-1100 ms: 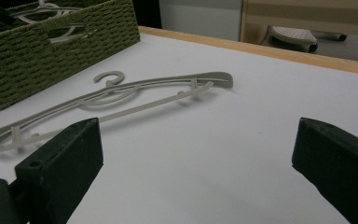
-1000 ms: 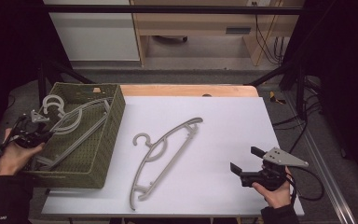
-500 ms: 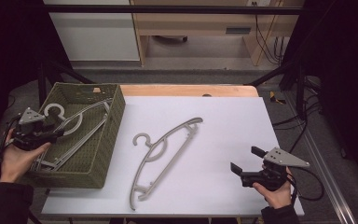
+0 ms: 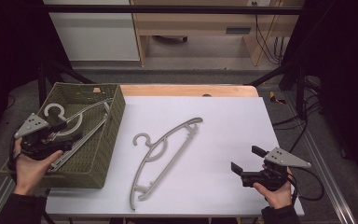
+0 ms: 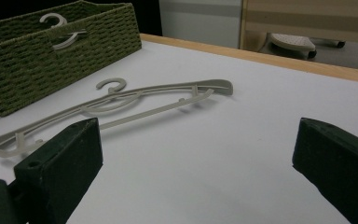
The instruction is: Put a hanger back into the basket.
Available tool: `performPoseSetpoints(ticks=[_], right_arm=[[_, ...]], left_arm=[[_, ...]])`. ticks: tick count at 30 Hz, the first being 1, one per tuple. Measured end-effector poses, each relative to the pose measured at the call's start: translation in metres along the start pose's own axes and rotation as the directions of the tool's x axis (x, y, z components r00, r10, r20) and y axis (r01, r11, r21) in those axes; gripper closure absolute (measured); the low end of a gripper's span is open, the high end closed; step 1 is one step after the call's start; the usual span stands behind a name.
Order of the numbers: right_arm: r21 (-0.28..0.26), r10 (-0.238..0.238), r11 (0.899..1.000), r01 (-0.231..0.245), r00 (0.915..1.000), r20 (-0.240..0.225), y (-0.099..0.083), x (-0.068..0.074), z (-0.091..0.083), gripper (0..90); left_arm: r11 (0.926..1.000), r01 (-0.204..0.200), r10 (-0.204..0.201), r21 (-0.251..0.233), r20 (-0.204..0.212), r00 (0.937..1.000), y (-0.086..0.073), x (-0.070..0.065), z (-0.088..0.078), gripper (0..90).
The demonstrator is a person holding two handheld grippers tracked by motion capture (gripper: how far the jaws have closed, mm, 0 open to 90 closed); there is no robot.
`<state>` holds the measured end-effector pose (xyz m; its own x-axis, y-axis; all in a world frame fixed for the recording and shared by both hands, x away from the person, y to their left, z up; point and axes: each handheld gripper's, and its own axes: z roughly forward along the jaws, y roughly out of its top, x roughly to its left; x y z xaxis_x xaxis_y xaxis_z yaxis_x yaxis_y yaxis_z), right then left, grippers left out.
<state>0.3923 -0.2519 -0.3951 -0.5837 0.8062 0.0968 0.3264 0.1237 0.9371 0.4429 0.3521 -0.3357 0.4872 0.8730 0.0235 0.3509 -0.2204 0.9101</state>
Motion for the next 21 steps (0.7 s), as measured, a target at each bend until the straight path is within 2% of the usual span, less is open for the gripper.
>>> performPoseSetpoints(ticks=[3,4,5,8,10,13,14,16,21], right_arm=[[-0.001,0.003,1.0,-0.003,1.0,0.002,0.0,-0.001,-0.001,1.8],[0.0,0.004,1.0,-0.004,1.0,0.001,-0.001,-0.001,-0.001,1.8],[0.0,0.005,1.0,-0.005,1.0,0.002,0.0,-0.001,-0.002,1.8],[-0.002,0.004,1.0,-0.004,1.0,0.0,0.0,-0.001,-0.002,1.8],[-0.002,0.008,1.0,-0.008,1.0,0.003,0.0,-0.001,-0.002,1.7],[-0.004,0.007,1.0,-0.007,1.0,0.004,0.0,-0.001,-0.002,1.7],[-0.004,0.007,1.0,-0.007,1.0,0.004,0.0,-0.001,-0.002,1.7],[-0.006,0.006,1.0,-0.006,1.0,0.004,0.0,-0.001,-0.002,1.7],[-0.001,0.006,1.0,-0.006,1.0,0.003,-0.001,-0.001,-0.001,1.6]], left_arm=[[0.9997,0.001,0.0,-0.023,0.042,0.9991,-0.002,-0.016,0.004,25.0],[0.9997,0.001,0.0,-0.023,0.042,0.9991,-0.002,-0.016,0.004,23.2],[0.9993,-0.011,0.014,-0.034,0.068,0.9976,-0.003,-0.029,0.007,21.4],[0.9988,-0.001,0.006,-0.049,0.097,0.9952,-0.005,-0.046,0.011,16.4],[0.9982,-0.01,0.016,-0.059,0.106,0.9942,-0.006,-0.056,0.013,14.3],[0.9984,-0.015,0.022,-0.054,0.125,0.9919,-0.007,-0.07,0.018,11.9],[0.9984,-0.015,0.022,-0.054,0.125,0.9919,-0.007,-0.07,0.018,11.5],[0.9978,-0.033,0.04,-0.057,0.132,0.9904,-0.01,-0.082,0.021,11.4],[0.9988,-0.036,0.041,-0.033,0.164,0.9857,-0.017,-0.099,0.031,11.1]])
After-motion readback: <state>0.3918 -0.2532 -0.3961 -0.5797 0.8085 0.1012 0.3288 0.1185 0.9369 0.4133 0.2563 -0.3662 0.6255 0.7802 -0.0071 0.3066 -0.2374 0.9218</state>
